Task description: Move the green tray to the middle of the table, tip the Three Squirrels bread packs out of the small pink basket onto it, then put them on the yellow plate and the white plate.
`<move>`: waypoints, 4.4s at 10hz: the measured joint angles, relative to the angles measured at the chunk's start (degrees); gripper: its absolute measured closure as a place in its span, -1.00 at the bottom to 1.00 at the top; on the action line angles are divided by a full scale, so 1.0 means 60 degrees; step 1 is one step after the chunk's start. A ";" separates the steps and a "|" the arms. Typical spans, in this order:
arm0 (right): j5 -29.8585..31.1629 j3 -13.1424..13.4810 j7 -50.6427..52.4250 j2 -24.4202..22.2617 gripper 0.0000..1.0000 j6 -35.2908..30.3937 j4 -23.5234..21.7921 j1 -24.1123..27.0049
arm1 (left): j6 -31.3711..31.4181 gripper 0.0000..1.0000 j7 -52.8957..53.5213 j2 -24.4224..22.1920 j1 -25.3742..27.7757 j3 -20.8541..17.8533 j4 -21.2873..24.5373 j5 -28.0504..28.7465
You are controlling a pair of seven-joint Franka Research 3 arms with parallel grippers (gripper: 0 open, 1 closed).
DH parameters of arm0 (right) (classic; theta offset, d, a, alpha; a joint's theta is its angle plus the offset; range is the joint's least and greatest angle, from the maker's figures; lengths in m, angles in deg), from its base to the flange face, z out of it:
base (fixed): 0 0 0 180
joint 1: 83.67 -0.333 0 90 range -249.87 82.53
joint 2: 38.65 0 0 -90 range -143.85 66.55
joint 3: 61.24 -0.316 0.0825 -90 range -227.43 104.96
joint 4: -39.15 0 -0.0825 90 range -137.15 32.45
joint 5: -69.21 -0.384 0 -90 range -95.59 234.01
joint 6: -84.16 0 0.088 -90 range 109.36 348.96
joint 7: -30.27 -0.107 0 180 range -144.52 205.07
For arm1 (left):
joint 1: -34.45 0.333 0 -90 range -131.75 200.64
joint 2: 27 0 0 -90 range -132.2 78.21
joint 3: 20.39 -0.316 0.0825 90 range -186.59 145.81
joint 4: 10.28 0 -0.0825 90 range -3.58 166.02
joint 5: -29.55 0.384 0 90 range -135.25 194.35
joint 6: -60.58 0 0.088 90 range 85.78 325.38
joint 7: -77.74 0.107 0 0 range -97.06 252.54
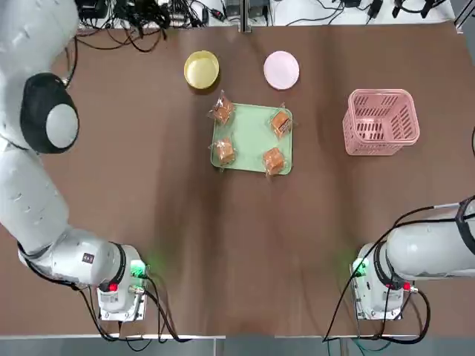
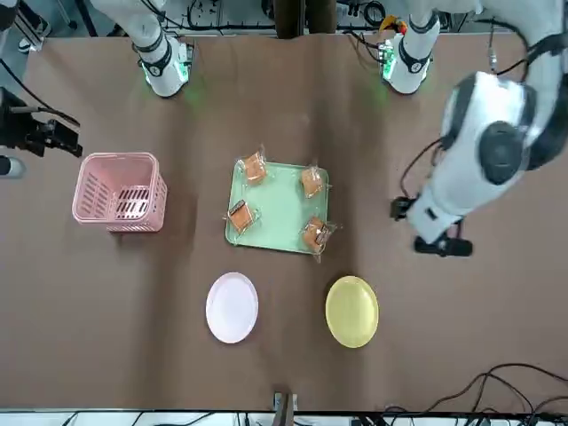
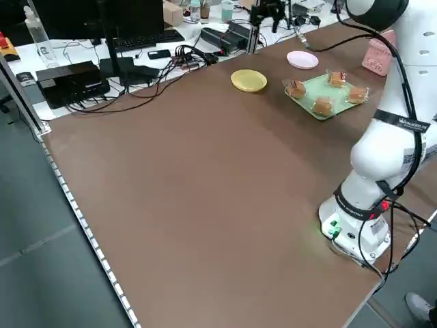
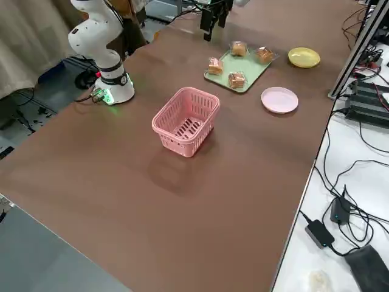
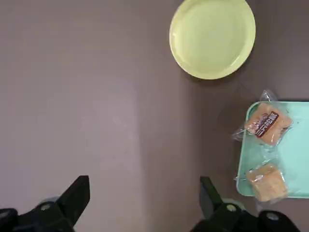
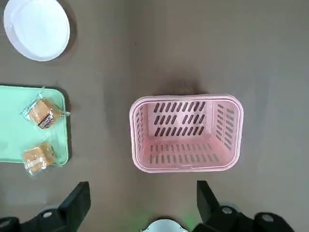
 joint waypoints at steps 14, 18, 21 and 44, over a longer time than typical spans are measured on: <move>-0.0012 -0.0131 -0.0119 0.2455 -0.92 0.6790 -0.3767 -0.4129 | 0.7855 -1.00 -0.2938 0.1005 -0.2270 0.0909 0.4457 0.0770; 0.0020 -0.0181 -0.0118 0.3399 -0.95 0.7625 -0.3824 -0.4849 | 0.8211 -1.00 -0.4503 0.2929 -0.3357 0.0833 0.3094 0.2045; 0.0037 -0.0152 -0.0103 0.4011 -0.96 0.8498 -0.3803 -0.4855 | 0.8176 -1.00 -0.4507 0.3053 -0.3329 0.0790 0.3023 0.2919; 0.0524 0.0274 -0.0123 0.4958 0.25 0.7734 -0.0636 -0.4724 | 0.6175 -0.21 -0.3201 0.2356 -0.2597 0.0772 0.2658 0.3281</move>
